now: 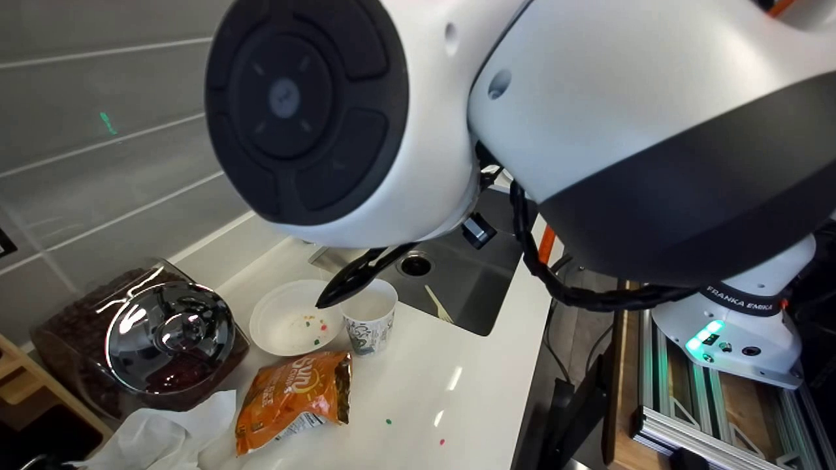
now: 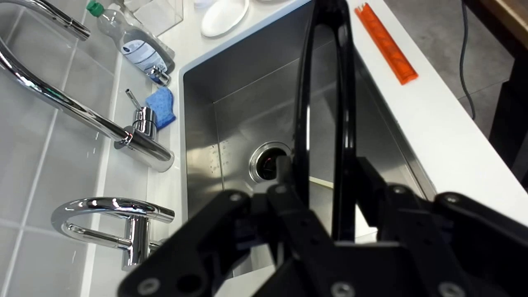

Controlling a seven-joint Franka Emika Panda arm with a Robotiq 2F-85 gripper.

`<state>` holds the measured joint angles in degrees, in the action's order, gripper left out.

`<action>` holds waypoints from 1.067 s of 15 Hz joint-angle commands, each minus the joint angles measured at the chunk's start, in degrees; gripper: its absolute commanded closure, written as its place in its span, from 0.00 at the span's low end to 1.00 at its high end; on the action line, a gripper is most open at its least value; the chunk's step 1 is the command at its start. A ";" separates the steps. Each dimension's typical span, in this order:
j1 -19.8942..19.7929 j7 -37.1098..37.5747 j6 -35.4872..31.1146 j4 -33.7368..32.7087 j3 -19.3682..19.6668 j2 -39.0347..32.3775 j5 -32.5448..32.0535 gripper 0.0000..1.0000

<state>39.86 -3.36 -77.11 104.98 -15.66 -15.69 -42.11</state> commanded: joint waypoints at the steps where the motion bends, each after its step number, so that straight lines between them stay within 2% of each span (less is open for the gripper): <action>1: -2.30 0.64 0.45 -0.14 -2.19 -0.22 -0.42 0.85; 10: -9.53 -2.65 -1.50 3.78 -3.95 3.11 0.41 0.85; 16: -12.40 -5.88 -0.93 5.04 -5.53 3.19 0.39 0.85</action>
<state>29.38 -7.48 -77.11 107.67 -19.80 -13.88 -42.24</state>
